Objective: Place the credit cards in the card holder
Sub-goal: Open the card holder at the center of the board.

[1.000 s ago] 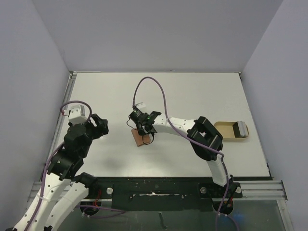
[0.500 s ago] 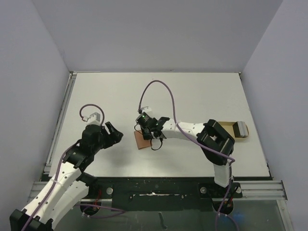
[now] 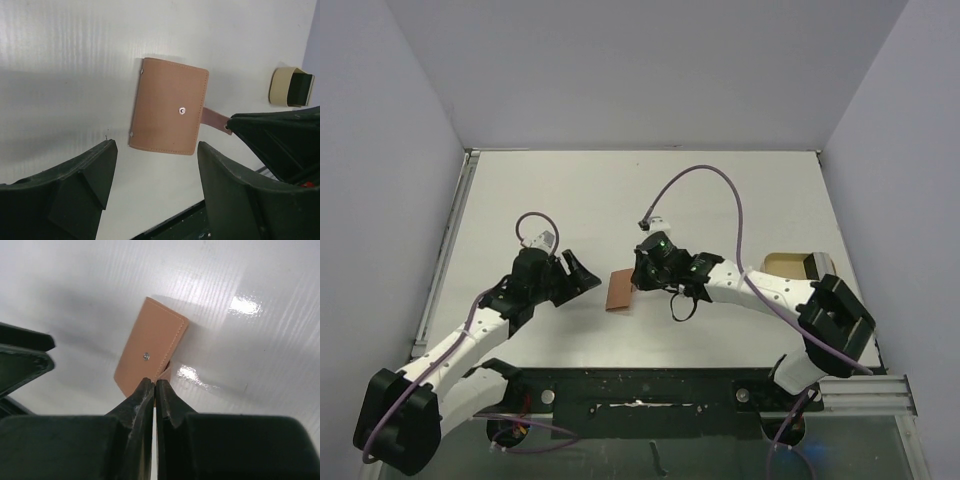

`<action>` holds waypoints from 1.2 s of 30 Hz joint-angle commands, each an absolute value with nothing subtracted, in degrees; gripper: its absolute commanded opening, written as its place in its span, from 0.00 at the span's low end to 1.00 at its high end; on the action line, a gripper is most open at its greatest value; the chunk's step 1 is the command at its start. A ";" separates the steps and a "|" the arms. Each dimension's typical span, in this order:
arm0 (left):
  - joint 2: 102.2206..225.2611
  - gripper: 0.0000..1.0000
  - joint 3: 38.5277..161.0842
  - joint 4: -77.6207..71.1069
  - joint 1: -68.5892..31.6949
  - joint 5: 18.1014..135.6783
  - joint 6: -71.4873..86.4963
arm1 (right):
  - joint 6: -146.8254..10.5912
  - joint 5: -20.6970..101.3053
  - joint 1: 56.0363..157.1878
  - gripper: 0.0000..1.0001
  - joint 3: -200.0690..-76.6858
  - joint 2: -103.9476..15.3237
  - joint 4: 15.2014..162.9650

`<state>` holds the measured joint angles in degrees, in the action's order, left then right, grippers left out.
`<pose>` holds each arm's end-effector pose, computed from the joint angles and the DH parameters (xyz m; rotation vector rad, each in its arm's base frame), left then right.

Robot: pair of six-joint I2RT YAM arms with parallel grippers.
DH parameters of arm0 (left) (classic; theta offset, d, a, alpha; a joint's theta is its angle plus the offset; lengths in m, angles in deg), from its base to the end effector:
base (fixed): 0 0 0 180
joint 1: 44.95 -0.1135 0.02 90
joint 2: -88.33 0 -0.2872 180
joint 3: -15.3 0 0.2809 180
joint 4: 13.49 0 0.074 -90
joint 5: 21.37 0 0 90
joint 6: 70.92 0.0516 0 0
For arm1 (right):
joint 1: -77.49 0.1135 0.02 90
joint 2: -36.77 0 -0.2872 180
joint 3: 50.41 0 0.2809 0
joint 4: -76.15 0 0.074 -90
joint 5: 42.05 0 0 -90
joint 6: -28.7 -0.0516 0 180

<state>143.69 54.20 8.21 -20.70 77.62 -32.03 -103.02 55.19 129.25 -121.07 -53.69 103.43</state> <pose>0.2013 -0.0995 0.1930 -0.4639 2.3340 -0.8544 0.2353 0.2880 0.2139 -0.1552 2.4700 0.6010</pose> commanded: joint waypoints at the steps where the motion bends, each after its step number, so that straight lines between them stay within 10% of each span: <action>1: 146.61 0.65 55.76 -0.15 -21.36 85.13 -31.73 | -105.90 52.14 129.16 0.00 -118.40 -46.74 94.77; 36: 156.55 0.63 59.38 3.62 -22.54 79.69 -25.56 | -106.94 51.29 119.50 0.00 -105.28 -42.05 94.40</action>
<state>154.35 56.63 7.19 -22.18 79.76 -26.76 -107.85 50.47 119.96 -105.86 -44.83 96.61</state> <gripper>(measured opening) 0.634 0.034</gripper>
